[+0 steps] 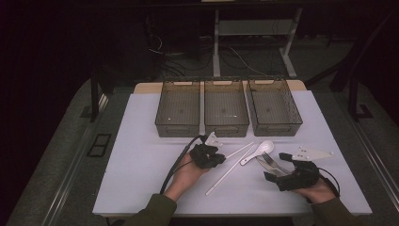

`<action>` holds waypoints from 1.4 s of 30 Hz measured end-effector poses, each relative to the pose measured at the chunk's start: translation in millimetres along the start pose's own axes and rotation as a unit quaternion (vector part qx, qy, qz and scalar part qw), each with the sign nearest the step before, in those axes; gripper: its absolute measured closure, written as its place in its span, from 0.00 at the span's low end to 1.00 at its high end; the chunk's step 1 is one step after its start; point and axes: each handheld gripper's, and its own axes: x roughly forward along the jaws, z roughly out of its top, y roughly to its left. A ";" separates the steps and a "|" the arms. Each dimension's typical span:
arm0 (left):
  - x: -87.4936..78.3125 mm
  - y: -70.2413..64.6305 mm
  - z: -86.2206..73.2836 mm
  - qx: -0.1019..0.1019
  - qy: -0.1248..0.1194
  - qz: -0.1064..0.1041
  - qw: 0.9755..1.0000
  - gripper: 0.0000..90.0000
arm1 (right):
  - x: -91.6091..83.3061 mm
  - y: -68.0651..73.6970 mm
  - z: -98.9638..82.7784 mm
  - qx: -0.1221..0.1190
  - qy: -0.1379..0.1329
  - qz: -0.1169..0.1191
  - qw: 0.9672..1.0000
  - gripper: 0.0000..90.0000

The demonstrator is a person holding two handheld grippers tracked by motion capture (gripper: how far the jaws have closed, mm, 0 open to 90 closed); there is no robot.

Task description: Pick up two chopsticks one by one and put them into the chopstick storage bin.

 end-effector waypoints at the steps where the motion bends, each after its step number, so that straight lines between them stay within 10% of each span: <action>1: -0.6 -0.5 0.7 0.000 -0.005 0.000 1.000 0.94 | 1.4 1.0 -0.7 0.002 0.003 0.001 1.000 0.03; 19: -30.0 1.7 10.5 0.002 -0.055 -0.006 0.998 0.94 | 10.5 0.9 -3.9 0.004 0.015 -0.001 1.000 0.03; 42: -81.0 17.0 23.5 -0.020 -0.144 -0.015 0.989 0.94 | 8.9 0.9 -3.4 0.012 0.013 0.000 1.000 0.03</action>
